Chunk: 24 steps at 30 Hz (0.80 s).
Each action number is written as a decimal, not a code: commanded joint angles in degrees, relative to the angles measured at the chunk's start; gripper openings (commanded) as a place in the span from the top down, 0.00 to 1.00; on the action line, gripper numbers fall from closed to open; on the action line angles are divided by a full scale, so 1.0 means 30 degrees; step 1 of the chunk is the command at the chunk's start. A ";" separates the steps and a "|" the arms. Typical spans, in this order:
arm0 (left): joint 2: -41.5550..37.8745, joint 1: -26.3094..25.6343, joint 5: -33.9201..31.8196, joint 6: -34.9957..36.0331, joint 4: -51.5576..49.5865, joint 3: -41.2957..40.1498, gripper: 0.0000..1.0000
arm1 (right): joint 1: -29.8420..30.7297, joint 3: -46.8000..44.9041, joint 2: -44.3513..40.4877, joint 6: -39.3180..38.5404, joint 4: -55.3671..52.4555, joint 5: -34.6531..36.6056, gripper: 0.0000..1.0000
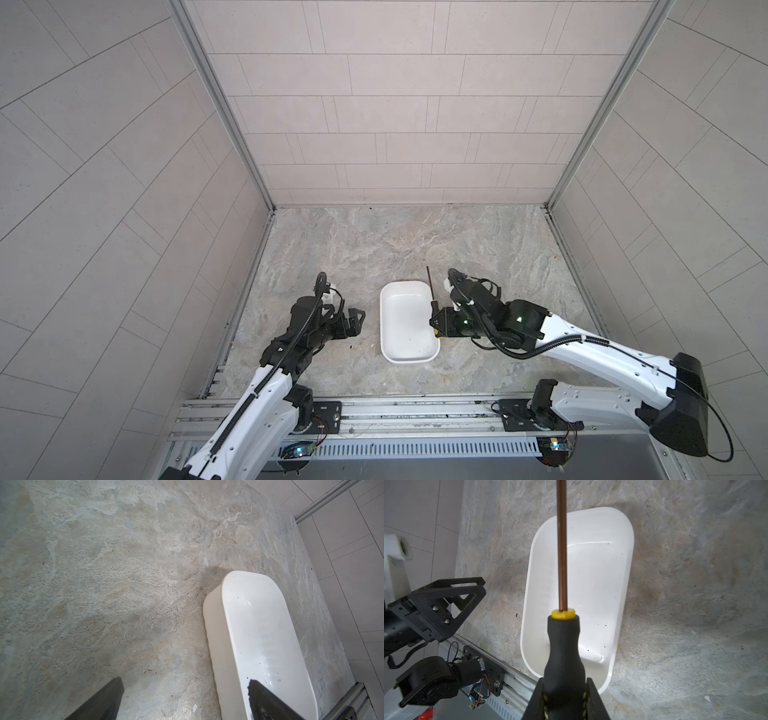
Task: Put the screwdriver in the bin
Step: Place the screwdriver into the bin.
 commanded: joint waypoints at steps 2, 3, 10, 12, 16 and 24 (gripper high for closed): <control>-0.0099 -0.0091 -0.0027 0.0085 0.0081 -0.0136 0.00 | 0.0730 0.0912 0.1907 0.1228 0.0289 0.1574 1.00; -0.0102 -0.0079 -0.0020 0.0068 0.0074 -0.0129 0.00 | 0.0831 0.0944 0.2226 0.1322 0.0397 0.1604 1.00; -0.0132 -0.0078 -0.0035 0.0125 0.0112 -0.0144 0.00 | 0.1546 0.1812 0.4994 0.1433 0.0658 0.1562 1.00; -0.0134 -0.0075 0.0011 0.0127 0.0112 -0.0141 0.00 | 0.1772 0.2193 0.5767 0.1361 0.0605 0.1494 1.00; -0.0161 -0.0075 0.0023 0.0138 0.0074 -0.0138 0.00 | 0.1980 0.2908 0.7059 0.1174 0.0395 0.1460 1.00; -0.0363 -0.0075 -0.0037 0.0130 0.0053 -0.0167 0.00 | 0.2042 0.3197 0.8503 0.1252 0.0597 0.1138 1.00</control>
